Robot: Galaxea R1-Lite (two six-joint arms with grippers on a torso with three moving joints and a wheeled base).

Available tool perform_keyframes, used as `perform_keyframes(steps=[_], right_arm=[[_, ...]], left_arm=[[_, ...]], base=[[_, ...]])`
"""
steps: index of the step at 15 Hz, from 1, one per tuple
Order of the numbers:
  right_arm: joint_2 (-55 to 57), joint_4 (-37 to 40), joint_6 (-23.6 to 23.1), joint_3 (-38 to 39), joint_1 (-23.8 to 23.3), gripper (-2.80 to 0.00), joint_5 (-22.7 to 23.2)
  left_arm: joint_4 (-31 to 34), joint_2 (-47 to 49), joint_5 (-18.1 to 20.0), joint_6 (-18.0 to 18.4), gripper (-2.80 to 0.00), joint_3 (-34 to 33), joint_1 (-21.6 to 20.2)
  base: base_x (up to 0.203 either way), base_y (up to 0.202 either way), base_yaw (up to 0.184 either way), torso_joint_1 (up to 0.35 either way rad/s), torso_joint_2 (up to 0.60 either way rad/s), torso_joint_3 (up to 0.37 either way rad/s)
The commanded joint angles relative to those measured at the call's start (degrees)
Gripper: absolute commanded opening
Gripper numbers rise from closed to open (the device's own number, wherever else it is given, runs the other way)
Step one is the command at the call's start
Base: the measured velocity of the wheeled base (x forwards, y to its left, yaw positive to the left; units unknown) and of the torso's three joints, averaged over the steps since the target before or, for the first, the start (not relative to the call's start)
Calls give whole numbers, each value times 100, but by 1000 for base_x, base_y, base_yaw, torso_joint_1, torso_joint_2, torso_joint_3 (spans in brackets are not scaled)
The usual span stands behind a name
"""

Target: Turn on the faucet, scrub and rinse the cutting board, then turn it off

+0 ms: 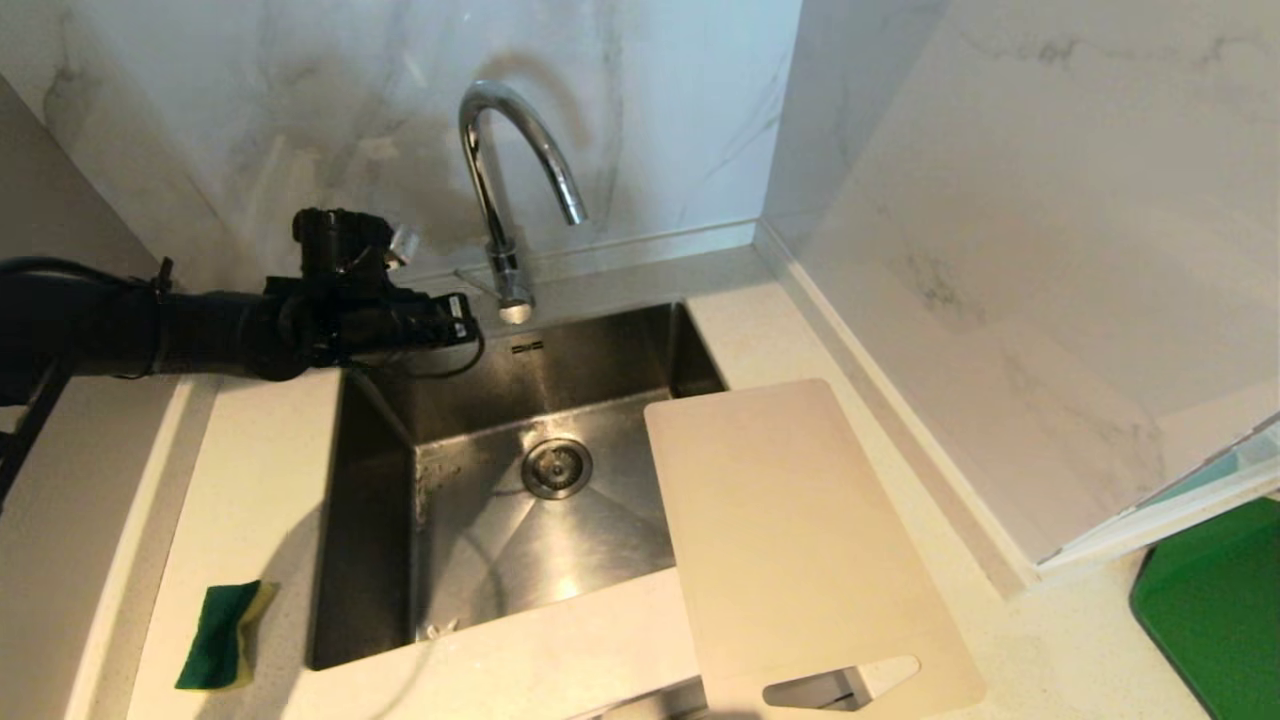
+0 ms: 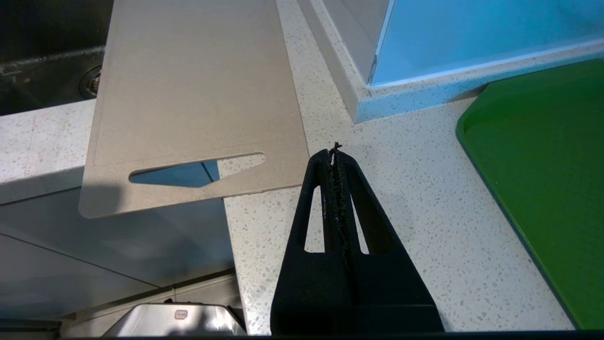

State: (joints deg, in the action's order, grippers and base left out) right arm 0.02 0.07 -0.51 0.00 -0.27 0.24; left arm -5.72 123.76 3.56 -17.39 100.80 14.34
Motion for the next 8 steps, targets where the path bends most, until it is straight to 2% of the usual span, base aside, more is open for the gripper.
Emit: perform_keyframes(steps=[1, 3, 6, 8], right_arm=[[-2, 1, -2, 0, 0, -280, 2], [-2, 1, -2, 0, 0, -280, 2], [-2, 1, -2, 0, 0, -280, 2], [-2, 1, -2, 0, 0, -280, 2]], left_arm=[[109, -650, 158, -15, -280, -688, -71], [136, -1069, 131, 367, -280, -1116, -161], [141, -1594, -483, 1162, -280, -1672, -278], [133, -2019, -619, 1431, -280, -2078, -341]], base=[[0, 0, 0, 0, 0, 0], [0, 0, 0, 0, 0, 0], [0, 0, 0, 0, 0, 0], [0, 0, 0, 0, 0, 0]])
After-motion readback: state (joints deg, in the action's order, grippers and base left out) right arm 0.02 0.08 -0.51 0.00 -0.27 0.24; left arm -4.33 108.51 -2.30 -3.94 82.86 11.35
